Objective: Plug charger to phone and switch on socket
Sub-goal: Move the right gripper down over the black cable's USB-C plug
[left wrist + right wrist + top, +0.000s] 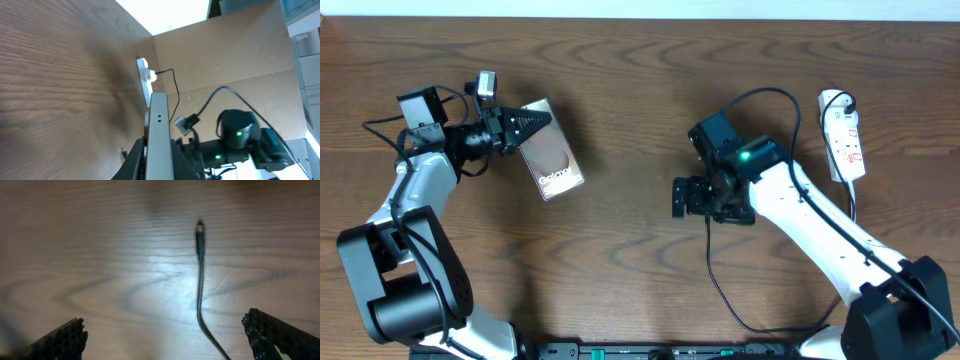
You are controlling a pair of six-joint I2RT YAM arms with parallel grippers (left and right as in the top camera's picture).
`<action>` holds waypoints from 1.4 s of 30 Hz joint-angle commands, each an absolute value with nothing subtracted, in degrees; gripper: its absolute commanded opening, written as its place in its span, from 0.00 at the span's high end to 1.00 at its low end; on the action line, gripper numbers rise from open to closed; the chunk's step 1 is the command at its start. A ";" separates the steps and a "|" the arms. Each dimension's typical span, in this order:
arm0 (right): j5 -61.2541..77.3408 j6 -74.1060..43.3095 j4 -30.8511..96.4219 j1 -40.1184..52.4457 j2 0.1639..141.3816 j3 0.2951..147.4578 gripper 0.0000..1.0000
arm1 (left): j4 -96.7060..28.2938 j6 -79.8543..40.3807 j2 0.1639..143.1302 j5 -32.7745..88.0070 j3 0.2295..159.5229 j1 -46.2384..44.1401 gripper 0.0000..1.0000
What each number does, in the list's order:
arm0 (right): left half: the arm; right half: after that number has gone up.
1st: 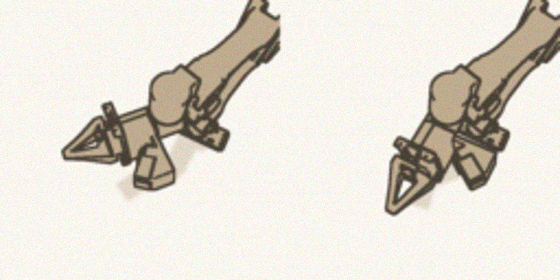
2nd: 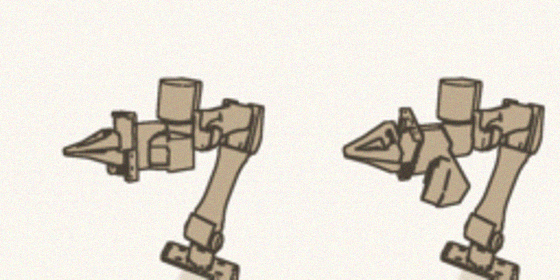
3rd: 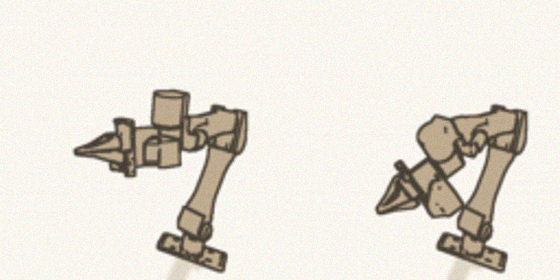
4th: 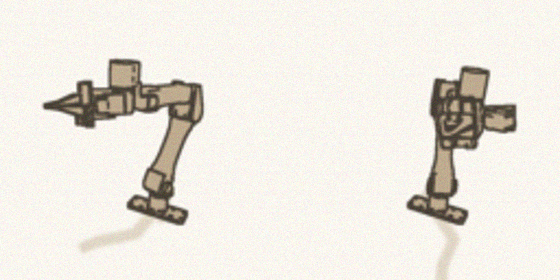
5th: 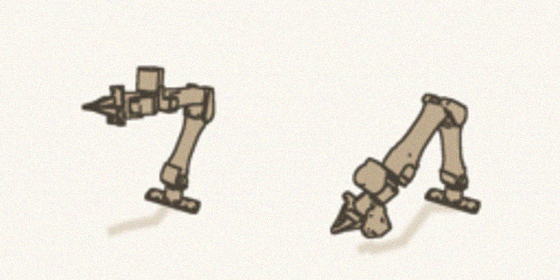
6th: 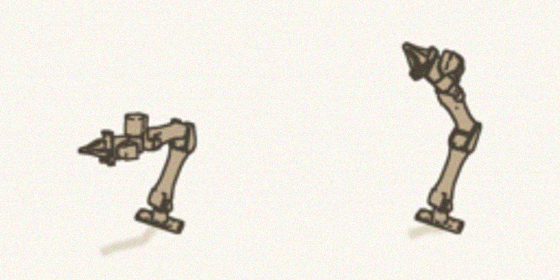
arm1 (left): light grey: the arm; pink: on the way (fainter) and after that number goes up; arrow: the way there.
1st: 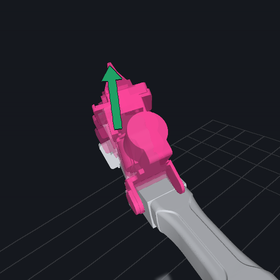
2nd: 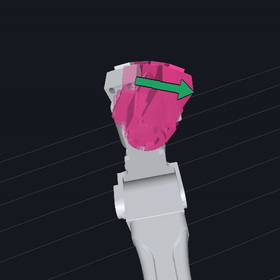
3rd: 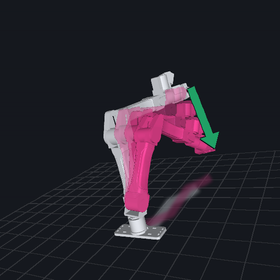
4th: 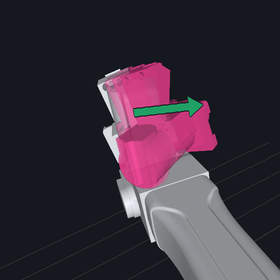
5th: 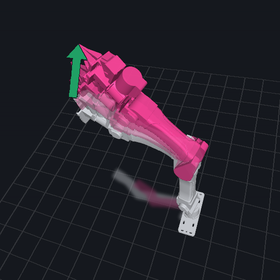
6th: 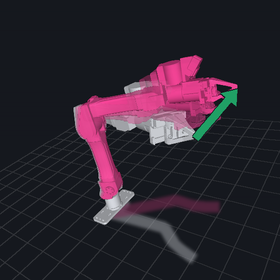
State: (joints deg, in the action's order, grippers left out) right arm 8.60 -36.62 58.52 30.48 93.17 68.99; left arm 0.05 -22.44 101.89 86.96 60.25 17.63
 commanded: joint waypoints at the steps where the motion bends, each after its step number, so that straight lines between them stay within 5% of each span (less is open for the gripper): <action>1: 6.15 -44.60 55.83 31.40 93.03 65.91 0.01 | 0.08 -22.09 102.17 90.15 60.10 17.87 0.93; 23: 14.83 -33.61 56.42 25.26 102.10 63.09 0.11 | 0.08 -21.43 102.19 90.13 60.10 17.87 0.93; 31: 15.77 -30.57 55.22 24.43 106.65 63.11 0.27 | 0.10 -21.41 102.19 90.13 60.10 17.87 0.93; 42: 13.63 -29.39 53.36 24.03 106.85 63.26 0.26 | 0.10 -20.53 102.19 89.97 60.10 17.87 0.93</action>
State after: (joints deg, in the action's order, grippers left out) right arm 14.63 -31.18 54.04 24.53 106.63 63.22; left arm 0.08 -21.54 101.91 87.13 60.25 17.63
